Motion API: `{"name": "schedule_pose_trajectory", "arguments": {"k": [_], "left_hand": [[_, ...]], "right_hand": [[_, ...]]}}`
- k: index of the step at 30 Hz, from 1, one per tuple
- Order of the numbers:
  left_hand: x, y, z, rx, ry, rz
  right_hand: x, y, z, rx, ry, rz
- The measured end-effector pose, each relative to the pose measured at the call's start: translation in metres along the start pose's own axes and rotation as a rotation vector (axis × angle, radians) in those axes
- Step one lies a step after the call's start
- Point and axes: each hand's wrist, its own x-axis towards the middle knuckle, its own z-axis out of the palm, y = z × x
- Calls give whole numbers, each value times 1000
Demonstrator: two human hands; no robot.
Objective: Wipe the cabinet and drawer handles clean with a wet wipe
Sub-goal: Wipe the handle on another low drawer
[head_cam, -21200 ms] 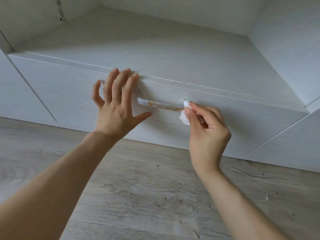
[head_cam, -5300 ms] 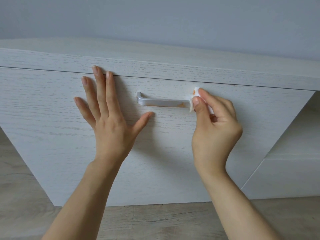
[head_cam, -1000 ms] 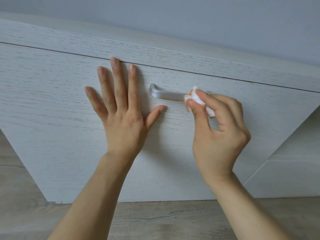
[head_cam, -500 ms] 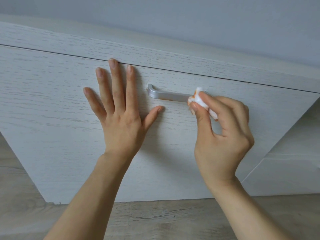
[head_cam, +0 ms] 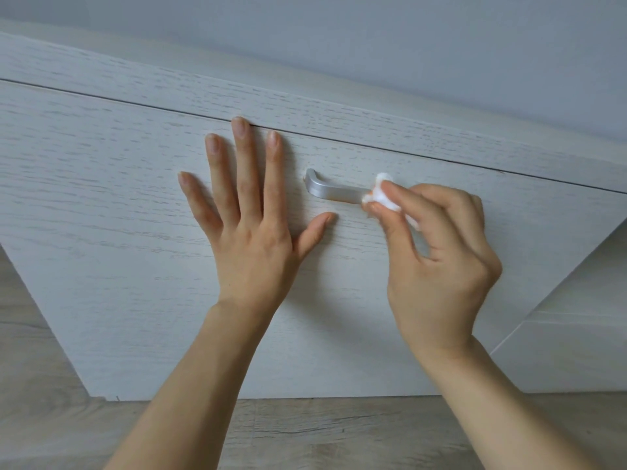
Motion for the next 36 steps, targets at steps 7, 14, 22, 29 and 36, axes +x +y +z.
{"name": "schedule_pose_trajectory", "arguments": {"k": [7, 14, 22, 29, 36], "left_hand": [[-1, -1, 0, -1, 7, 1], [-1, -1, 1, 12, 17, 1], [-1, -2, 0, 6, 9, 11], [-1, -1, 1, 13, 15, 0], [-1, -2, 4, 26, 44, 6]], "right_hand": [[-2, 3, -7, -6, -32, -52], [3, 1, 0, -3, -50, -94], [1, 1, 1, 15, -33, -58], [4, 1, -3, 25, -66, -104], [11, -2, 6, 70, -100, -139]]}}
